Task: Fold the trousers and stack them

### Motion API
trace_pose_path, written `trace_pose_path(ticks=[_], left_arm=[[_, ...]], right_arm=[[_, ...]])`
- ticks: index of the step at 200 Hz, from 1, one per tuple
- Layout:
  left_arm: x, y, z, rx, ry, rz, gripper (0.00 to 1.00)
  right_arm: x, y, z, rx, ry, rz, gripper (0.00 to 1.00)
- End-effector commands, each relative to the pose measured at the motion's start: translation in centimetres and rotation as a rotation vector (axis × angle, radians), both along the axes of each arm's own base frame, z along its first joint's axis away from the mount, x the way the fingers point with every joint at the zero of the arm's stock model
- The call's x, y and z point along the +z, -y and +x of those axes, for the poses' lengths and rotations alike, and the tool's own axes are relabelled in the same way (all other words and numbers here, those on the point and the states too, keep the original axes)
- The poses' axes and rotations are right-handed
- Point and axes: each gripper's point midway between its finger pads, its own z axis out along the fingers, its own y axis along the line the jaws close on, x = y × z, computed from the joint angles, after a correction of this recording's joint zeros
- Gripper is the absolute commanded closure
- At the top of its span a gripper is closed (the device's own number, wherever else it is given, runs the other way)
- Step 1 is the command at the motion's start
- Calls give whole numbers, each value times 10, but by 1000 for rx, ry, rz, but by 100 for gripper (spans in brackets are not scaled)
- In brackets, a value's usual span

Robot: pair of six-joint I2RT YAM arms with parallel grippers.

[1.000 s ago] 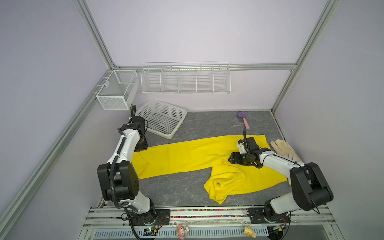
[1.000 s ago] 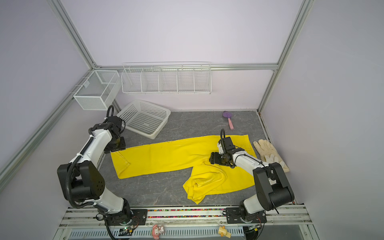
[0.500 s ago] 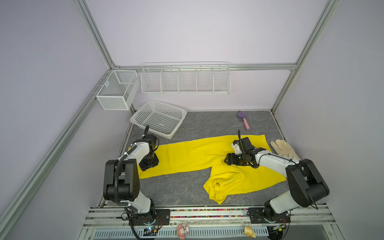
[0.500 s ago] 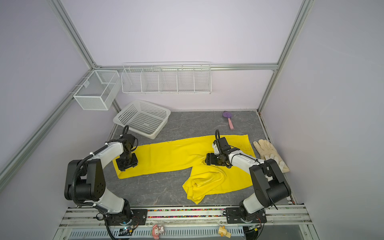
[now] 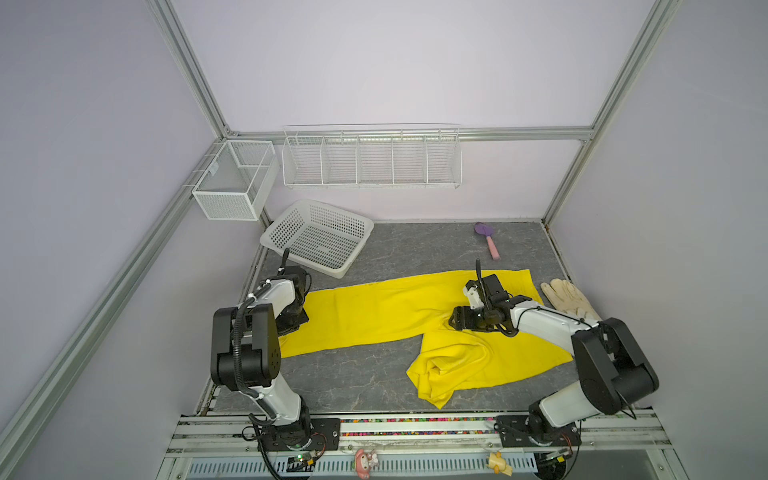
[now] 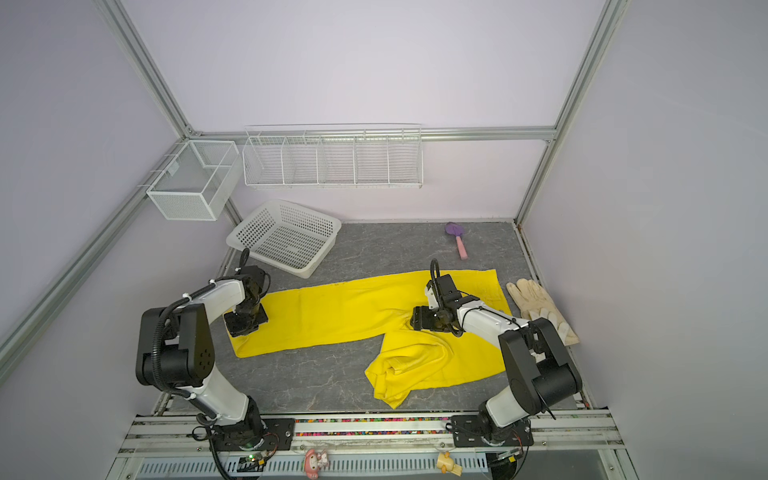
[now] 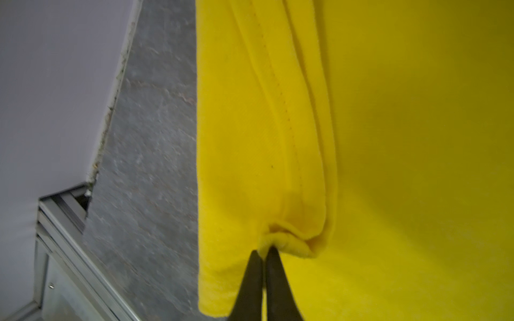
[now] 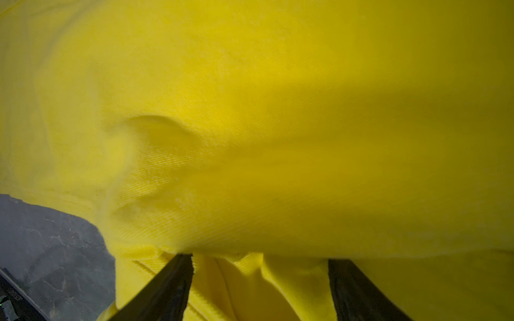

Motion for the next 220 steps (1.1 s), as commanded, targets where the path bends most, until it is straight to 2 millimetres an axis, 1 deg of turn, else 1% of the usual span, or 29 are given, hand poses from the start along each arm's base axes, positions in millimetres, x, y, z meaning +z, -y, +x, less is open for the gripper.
trace_pose_path(ticks=[1,18,27,40,49,54,56,60,71,88,103,113,130,149,156,170,173,175,188,199,206,215,220], left_arm=[[23,-28,-4,57,34,85,100],[37,-44,-12,100,45,131,100],[47,-55,-18,131,56,175,100],[64,-74,-31,197,72,244,100],[70,-86,-41,239,86,266,100],[71,-88,-44,252,94,261,100],[70,-95,-49,280,93,257,100],[69,-100,-53,306,95,249,100],[65,-107,-60,340,85,234,100],[54,-111,-64,366,48,214,100],[51,-115,-68,403,39,209,89],[53,-112,-62,406,73,178,83],[58,-100,-47,376,119,91,67],[69,-83,-35,315,150,32,50],[74,-73,-30,289,171,3,46],[82,-44,-20,220,214,-90,39],[84,-41,-20,218,222,-102,38],[85,-31,-17,190,224,-114,38],[92,5,-10,105,262,-193,35],[95,43,-5,14,302,-286,34],[98,65,-4,-26,325,-333,32],[102,92,-2,-74,361,-378,31],[104,110,-2,-108,375,-408,31]], right_arm=[[-12,3,-9,-15,-42,-15,22],[-15,6,-10,-30,-53,-28,22],[-18,9,-12,-38,-64,-40,22],[-19,15,-11,-60,-66,-59,22],[-19,18,-11,-72,-65,-64,22],[-18,18,-11,-76,-63,-63,22],[-18,20,-10,-82,-63,-61,22],[-18,19,-9,-82,-61,-59,22],[-16,18,-8,-80,-57,-51,22],[-13,14,-5,-74,-51,-34,22],[-4,11,-2,-62,-31,-18,22],[6,8,1,-41,-1,-4,22],[20,4,2,-4,31,13,21],[30,8,2,-4,39,16,21],[32,9,1,-8,36,21,20],[41,12,-2,-6,37,37,20],[44,12,-4,-2,42,42,19],[44,12,-4,-2,41,43,19],[50,15,-11,8,43,47,18],[50,19,-14,2,33,54,17],[50,21,-14,-2,33,62,17],[49,25,-12,-6,30,65,17],[49,26,-11,-7,30,67,16]])
